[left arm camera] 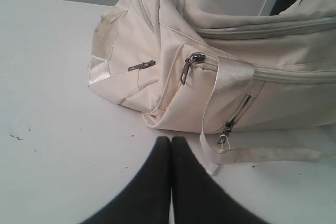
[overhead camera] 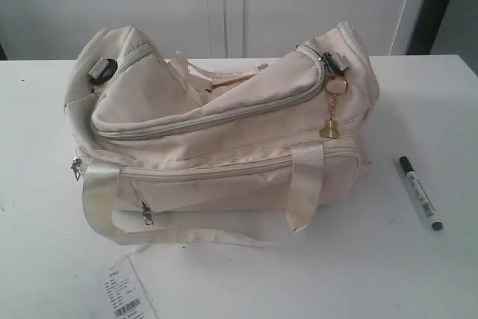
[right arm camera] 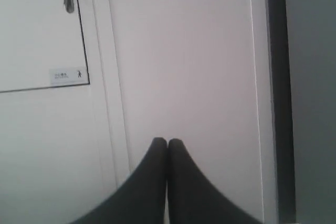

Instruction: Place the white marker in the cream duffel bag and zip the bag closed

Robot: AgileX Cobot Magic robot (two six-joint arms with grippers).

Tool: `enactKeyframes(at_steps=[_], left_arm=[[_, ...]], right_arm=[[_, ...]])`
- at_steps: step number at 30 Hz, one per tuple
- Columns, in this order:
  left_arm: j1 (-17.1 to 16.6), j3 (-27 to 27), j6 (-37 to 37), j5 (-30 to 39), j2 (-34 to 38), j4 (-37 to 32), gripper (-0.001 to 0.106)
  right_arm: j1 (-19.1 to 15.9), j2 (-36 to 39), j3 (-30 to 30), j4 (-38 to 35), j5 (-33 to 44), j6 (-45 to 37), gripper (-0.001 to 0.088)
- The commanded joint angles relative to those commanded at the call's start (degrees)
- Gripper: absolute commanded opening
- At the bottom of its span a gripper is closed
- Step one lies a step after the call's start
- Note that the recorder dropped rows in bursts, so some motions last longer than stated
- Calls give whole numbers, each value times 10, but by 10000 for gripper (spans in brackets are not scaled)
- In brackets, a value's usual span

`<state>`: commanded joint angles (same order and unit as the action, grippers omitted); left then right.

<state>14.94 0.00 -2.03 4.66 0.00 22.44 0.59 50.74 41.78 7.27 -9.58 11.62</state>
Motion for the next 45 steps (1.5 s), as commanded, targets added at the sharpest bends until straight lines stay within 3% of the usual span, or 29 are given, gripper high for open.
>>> enactKeyframes(at_steps=[4, 8, 16, 19, 21, 24, 29, 31, 45], left_arm=[[0, 0, 0, 1, 0, 0, 0], [0, 0, 0, 20, 0, 0, 0], [0, 0, 0, 23, 0, 0, 0], [0, 0, 0, 24, 0, 0, 0], [0, 0, 0, 24, 0, 0, 0], [0, 0, 8, 24, 0, 0, 0], [0, 0, 8, 25, 0, 3, 0], [0, 0, 8, 25, 0, 3, 0], [0, 0, 40, 11, 0, 22, 0]], right_arm=[[0, 75, 82, 19, 119, -1, 0], [0, 133, 170, -9, 277, -91, 0], [0, 252, 313, -245, 481, -301, 0], [0, 300, 355, -280, 513, -309, 10], [0, 332, 379, -296, 533, -313, 64], [0, 372, 408, -334, 551, -332, 224], [0, 419, 446, -408, 558, -371, 574], [0, 435, 459, -410, 557, -373, 642], [0, 531, 480, -427, 502, -370, 652]])
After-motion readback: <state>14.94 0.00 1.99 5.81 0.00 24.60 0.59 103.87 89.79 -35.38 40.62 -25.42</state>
